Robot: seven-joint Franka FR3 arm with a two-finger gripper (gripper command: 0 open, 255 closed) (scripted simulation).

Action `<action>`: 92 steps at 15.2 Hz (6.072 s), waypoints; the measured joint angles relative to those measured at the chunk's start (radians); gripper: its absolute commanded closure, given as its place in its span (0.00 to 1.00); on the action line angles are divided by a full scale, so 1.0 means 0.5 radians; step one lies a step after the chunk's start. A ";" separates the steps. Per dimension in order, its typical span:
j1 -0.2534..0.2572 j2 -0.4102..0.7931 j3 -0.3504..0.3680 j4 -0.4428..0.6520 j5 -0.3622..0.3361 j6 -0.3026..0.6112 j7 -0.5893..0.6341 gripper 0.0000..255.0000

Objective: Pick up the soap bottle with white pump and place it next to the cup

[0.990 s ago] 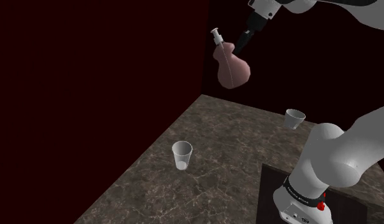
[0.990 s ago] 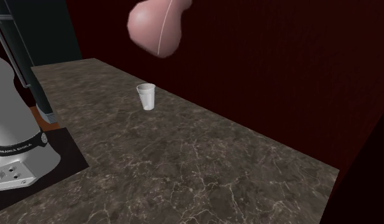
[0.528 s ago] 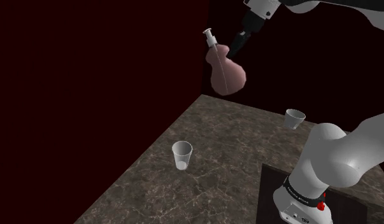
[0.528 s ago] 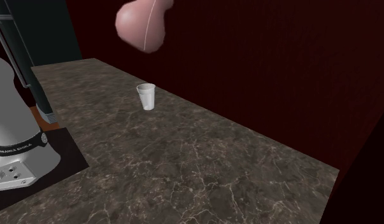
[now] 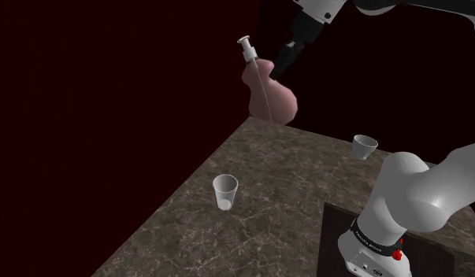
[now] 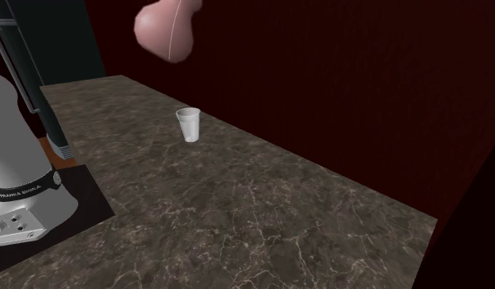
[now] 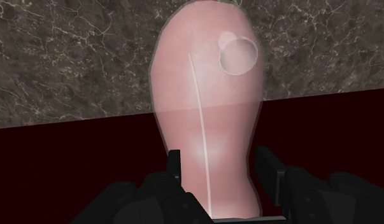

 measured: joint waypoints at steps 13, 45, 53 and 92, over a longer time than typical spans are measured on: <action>0.096 0.122 0.595 0.114 0.097 0.034 0.638 1.00; 0.163 0.117 0.878 -0.576 0.164 0.728 0.896 1.00; 0.172 0.133 0.911 -0.778 0.180 0.945 0.910 1.00; -0.033 0.650 1.253 -1.284 0.034 2.003 1.160 0.00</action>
